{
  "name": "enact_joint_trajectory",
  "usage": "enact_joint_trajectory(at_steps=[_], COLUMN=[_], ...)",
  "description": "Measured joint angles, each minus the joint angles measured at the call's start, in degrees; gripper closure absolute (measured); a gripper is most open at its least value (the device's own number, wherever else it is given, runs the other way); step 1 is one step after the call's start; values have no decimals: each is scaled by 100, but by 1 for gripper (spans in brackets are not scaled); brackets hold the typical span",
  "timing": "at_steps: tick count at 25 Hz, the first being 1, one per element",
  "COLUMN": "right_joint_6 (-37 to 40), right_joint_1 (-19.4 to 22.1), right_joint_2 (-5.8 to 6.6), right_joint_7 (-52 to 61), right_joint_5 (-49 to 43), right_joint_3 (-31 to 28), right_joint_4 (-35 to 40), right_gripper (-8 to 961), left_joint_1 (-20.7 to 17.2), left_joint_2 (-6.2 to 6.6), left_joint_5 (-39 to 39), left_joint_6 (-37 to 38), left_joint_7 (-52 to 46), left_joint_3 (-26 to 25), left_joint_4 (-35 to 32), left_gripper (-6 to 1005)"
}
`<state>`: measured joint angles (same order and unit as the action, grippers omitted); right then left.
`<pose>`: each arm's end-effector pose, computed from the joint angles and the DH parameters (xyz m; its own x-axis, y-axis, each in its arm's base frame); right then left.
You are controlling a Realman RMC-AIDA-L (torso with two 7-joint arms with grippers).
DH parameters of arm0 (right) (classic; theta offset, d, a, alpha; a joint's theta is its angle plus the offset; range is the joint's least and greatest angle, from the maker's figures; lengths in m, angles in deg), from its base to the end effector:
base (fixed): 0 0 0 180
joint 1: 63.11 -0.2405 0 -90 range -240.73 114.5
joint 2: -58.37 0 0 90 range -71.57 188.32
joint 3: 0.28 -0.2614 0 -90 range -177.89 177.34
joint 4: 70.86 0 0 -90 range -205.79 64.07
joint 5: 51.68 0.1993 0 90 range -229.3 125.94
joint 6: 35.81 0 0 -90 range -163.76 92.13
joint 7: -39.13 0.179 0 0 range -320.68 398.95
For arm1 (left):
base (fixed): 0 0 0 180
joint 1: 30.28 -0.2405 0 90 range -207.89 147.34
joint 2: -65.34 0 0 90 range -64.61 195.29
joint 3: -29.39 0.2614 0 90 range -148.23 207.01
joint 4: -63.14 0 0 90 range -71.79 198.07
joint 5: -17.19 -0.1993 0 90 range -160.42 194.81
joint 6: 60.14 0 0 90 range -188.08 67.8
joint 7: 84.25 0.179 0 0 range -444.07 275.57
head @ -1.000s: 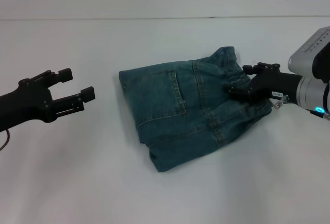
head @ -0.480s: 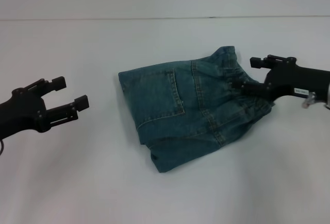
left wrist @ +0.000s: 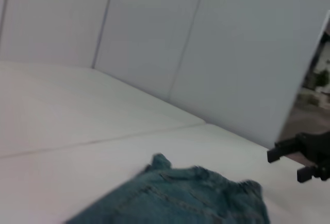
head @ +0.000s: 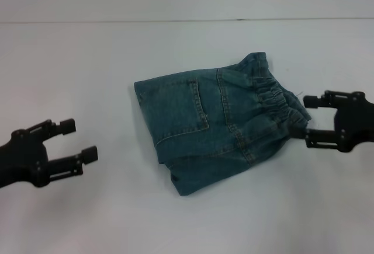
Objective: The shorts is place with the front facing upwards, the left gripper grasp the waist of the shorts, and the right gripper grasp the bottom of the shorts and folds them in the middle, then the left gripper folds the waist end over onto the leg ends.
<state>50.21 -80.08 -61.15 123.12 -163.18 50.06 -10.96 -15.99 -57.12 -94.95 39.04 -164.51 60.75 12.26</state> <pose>0.2733 0.3153 0.0037 0.8835 -0.2778 -0.3772 -0.4099 -0.8482 -0.3353 -0.2938 0.2676 0.0080 0.6956 0.3713 0.6151 0.5970 -0.7750 -0.2073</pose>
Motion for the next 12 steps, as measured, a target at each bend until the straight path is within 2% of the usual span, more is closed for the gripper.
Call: enact_joint_trajectory(at_steps=[5,12], right_joint_6=[622,737], right_joint_1=[126,187], right_joint_2=[-2,-1], right_joint_7=[55,-34], right_joint_5=[-323,-395], right_joint_3=[-332,-401], right_joint_4=[255,209], right_gripper=[164,164], left_joint_1=[-13,-49], left_joint_2=[45,55], left_joint_5=[-358,-431], left_joint_6=[280,439], left_joint_7=[-9,77], left_joint_3=[-303,-429], left_joint_4=[-63,-51], left_gripper=[98,98])
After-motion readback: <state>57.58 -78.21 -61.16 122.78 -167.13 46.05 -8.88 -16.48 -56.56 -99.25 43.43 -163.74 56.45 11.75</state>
